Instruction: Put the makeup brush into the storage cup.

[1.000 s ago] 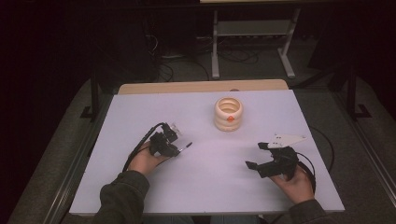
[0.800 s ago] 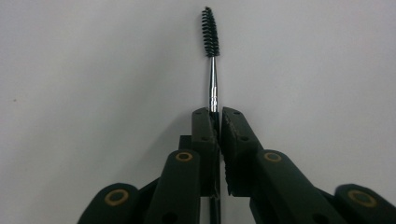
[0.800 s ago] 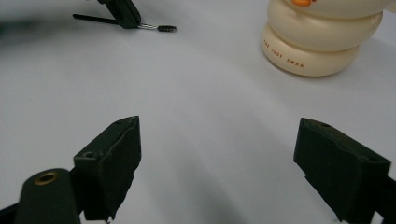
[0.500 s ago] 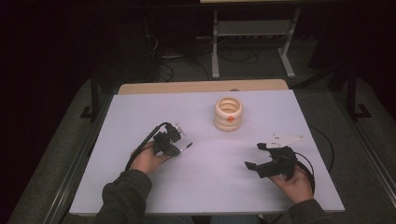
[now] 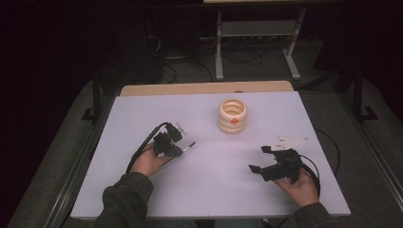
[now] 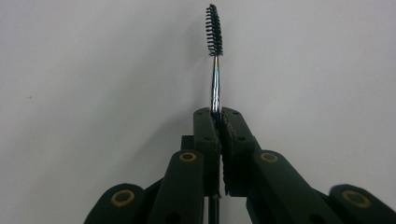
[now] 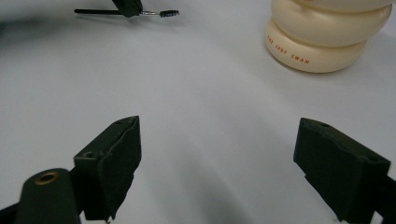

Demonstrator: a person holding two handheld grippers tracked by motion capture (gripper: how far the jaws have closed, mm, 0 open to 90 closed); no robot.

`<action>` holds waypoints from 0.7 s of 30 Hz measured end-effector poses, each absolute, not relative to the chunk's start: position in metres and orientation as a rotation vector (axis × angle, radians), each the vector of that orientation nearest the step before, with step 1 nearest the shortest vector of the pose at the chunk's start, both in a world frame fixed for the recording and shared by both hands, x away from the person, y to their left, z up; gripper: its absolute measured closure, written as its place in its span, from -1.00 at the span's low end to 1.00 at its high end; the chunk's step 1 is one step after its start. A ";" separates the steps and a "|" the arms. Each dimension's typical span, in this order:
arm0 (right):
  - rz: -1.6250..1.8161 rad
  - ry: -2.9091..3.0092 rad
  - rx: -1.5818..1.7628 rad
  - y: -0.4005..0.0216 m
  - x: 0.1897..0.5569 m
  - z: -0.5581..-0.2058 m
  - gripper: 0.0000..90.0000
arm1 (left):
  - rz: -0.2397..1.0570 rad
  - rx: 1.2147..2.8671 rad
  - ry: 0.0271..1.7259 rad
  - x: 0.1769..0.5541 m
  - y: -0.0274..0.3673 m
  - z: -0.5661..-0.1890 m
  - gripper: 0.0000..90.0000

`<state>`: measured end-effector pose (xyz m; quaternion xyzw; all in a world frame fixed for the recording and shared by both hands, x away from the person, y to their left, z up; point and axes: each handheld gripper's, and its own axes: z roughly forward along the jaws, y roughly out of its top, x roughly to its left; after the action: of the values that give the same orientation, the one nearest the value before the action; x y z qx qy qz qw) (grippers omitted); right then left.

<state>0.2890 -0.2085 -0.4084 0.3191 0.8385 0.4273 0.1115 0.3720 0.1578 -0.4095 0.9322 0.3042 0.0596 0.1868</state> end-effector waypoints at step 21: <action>1.335 2.477 0.919 -0.206 0.290 -0.402 -0.69 | 0.155 2.502 0.776 0.359 0.161 -0.387 0.91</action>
<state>0.2904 -0.2060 -0.4015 0.3092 0.8334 0.4490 0.0906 0.3593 0.1613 -0.3868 0.9217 0.2858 0.0571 0.2558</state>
